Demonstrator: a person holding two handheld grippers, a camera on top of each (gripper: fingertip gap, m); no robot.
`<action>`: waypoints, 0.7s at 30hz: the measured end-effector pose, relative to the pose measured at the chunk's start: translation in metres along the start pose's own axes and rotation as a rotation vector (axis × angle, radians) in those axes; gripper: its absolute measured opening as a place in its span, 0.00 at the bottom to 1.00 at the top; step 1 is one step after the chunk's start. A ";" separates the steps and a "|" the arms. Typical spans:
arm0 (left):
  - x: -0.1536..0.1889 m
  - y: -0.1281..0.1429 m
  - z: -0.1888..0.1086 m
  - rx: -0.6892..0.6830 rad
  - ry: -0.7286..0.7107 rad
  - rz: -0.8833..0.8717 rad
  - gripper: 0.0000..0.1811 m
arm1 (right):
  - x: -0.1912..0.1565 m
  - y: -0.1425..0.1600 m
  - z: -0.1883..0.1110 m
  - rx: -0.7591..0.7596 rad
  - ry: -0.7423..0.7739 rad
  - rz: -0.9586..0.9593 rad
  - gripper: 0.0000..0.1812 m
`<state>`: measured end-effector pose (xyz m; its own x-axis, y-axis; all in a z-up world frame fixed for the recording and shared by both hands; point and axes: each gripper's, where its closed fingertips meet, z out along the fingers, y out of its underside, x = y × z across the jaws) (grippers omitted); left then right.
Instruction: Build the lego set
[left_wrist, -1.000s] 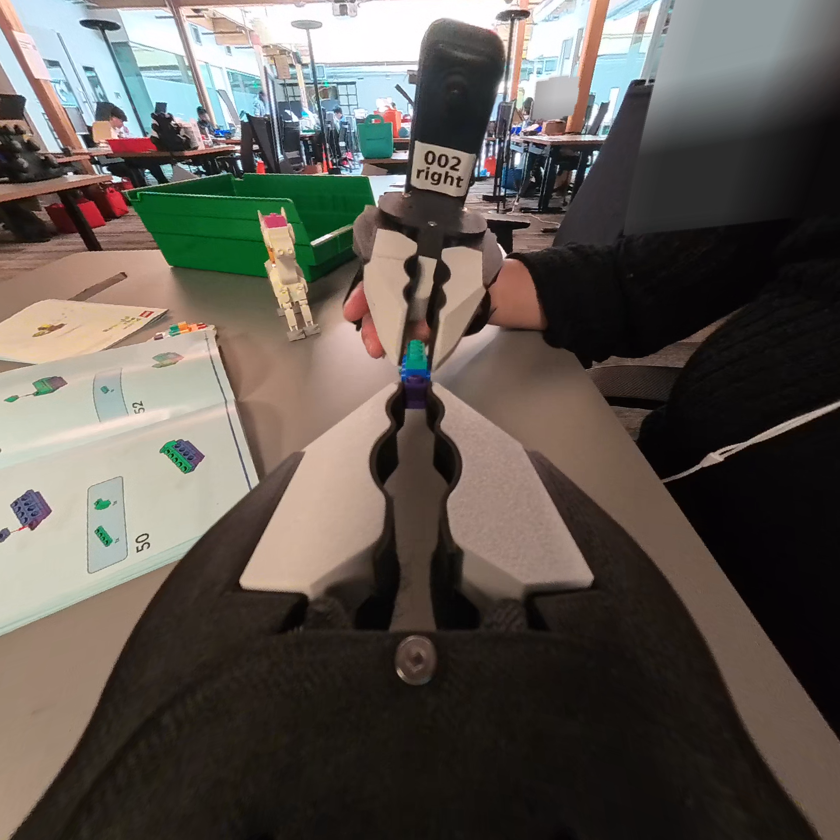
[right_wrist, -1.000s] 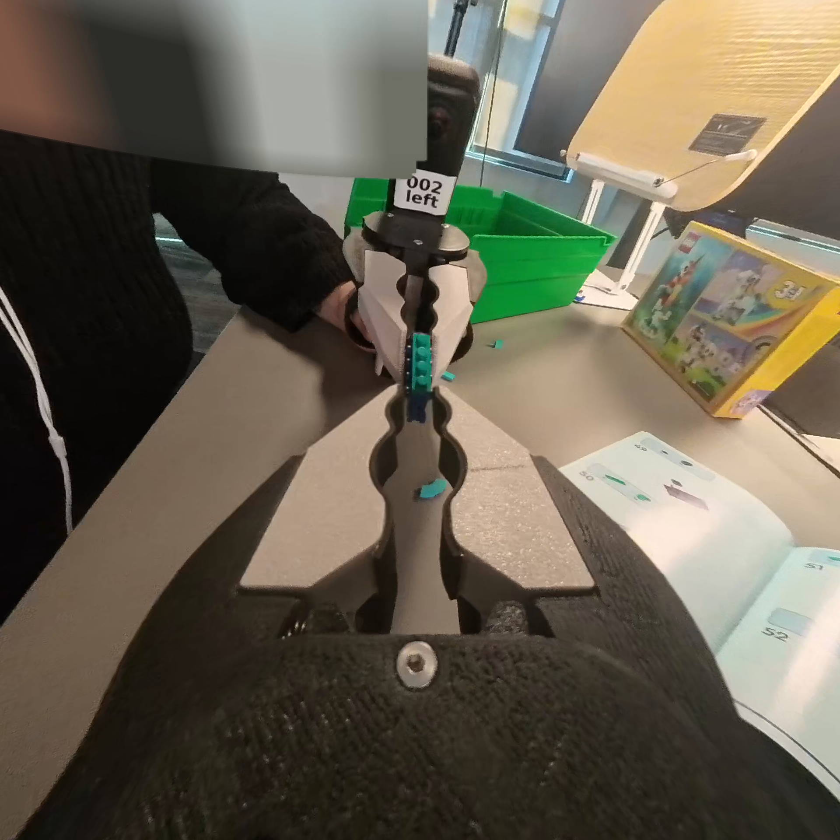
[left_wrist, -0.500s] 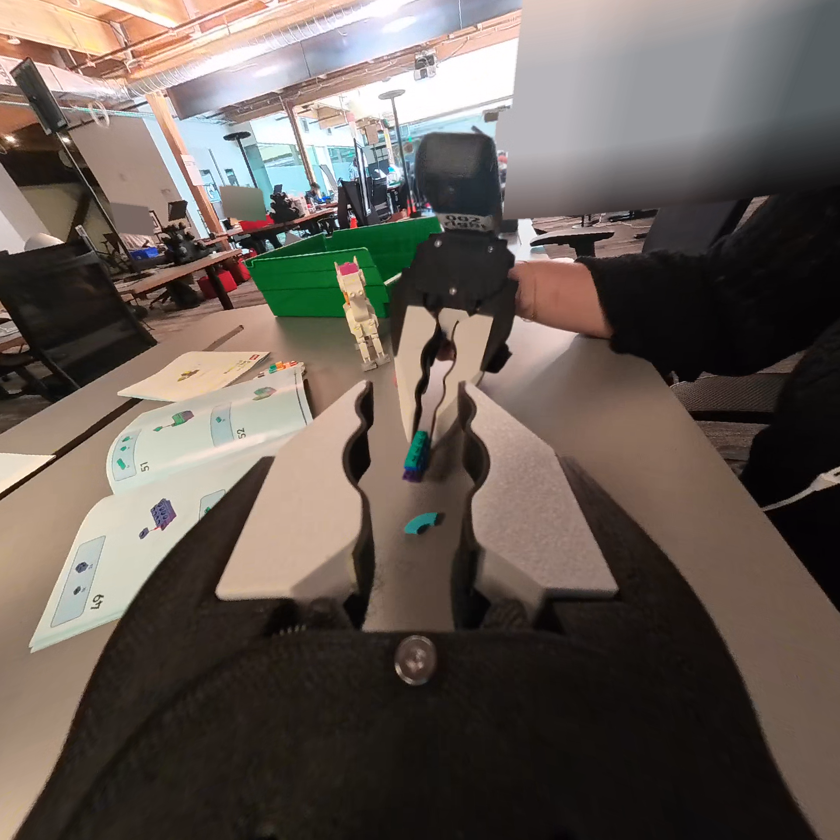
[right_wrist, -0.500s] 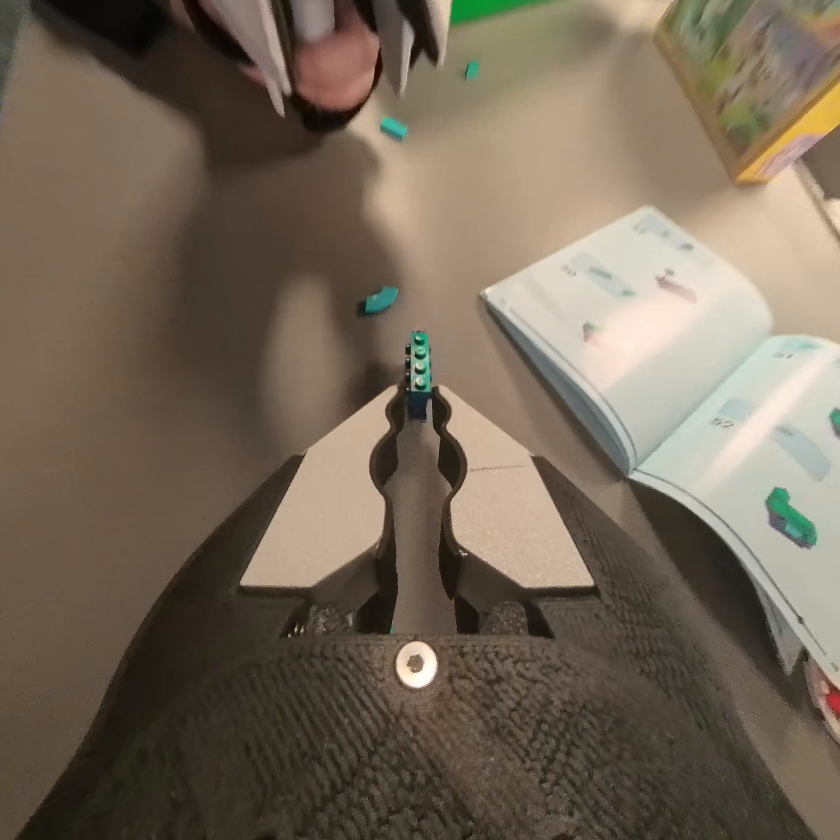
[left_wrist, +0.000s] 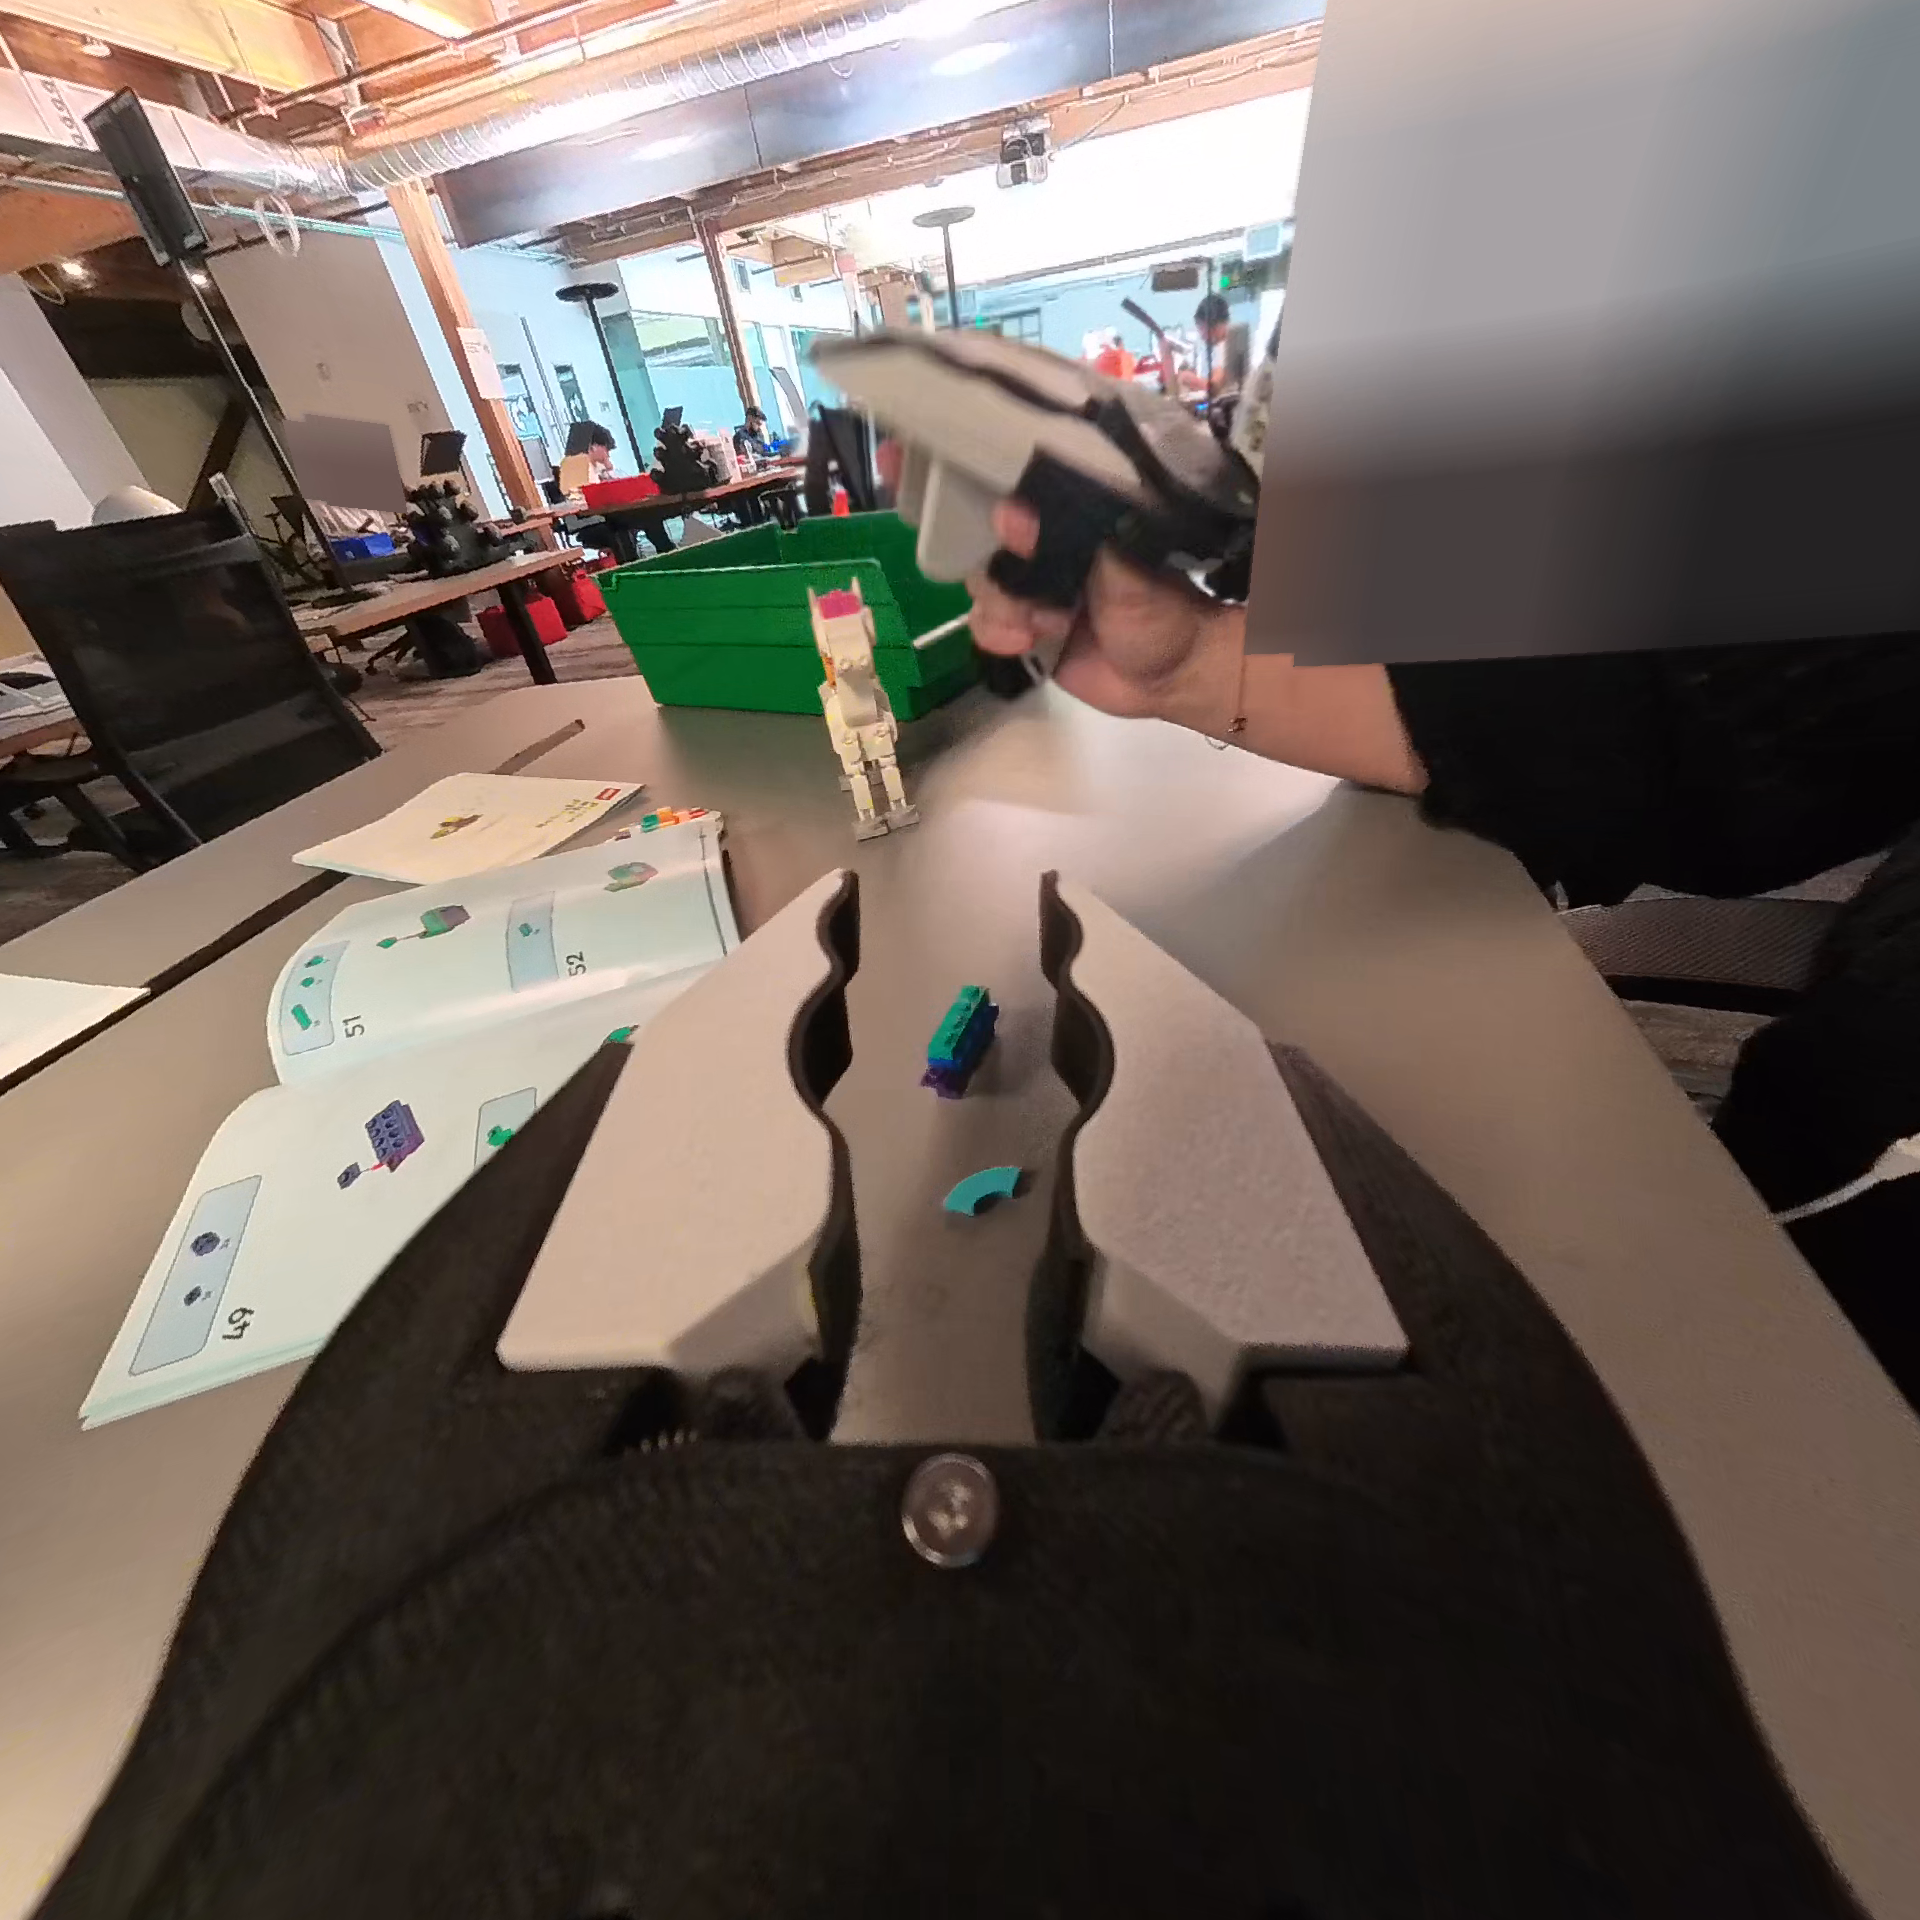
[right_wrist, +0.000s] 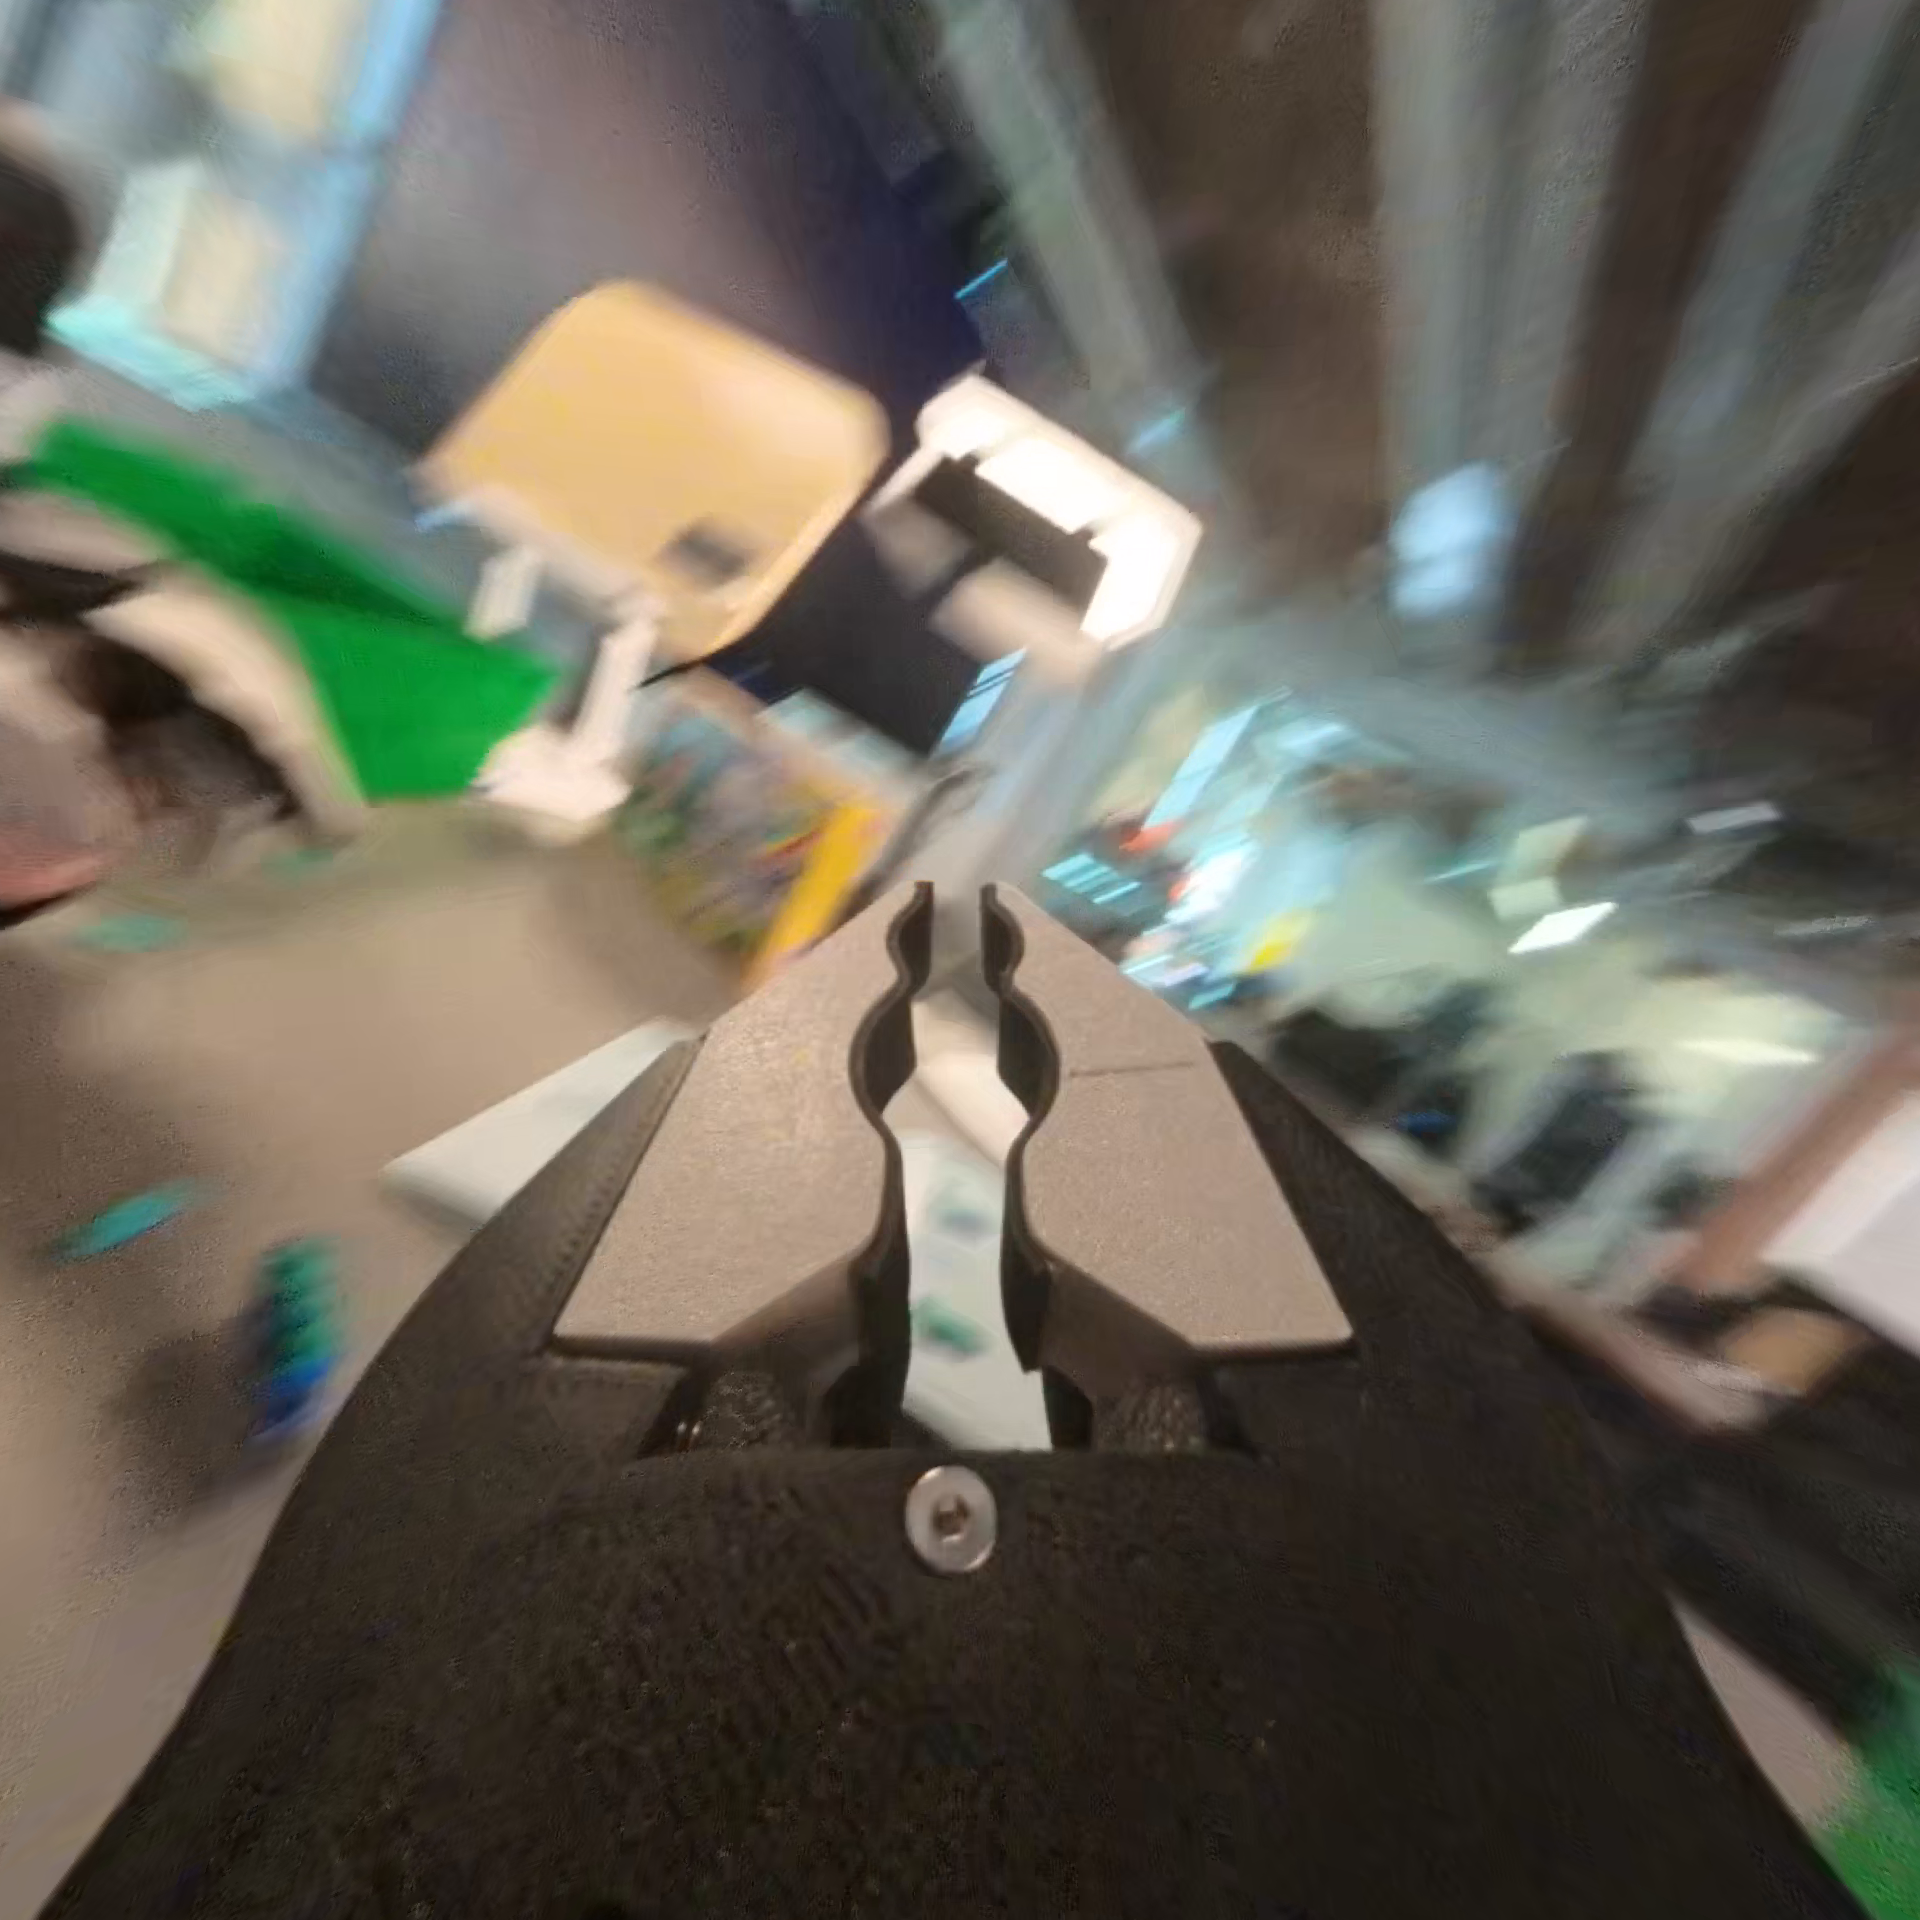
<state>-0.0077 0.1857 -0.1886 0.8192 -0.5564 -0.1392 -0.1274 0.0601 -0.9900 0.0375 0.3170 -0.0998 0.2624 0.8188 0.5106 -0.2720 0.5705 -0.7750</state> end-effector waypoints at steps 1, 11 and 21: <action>-0.001 0.000 0.000 0.002 -0.002 -0.005 0.18 | 0.023 -0.010 -0.008 0.052 0.136 -0.046 0.02; 0.001 0.002 0.000 -0.007 0.026 -0.031 0.15 | 0.089 -0.025 -0.047 0.135 0.477 0.018 0.00; -0.001 0.003 0.000 -0.012 0.019 -0.020 0.14 | 0.046 -0.014 -0.023 0.074 0.318 -0.076 0.00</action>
<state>-0.0087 0.1861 -0.1914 0.8108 -0.5732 -0.1187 -0.1179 0.0387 -0.9923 0.0742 0.3448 -0.0740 0.5570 0.7193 0.4152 -0.3039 0.6418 -0.7041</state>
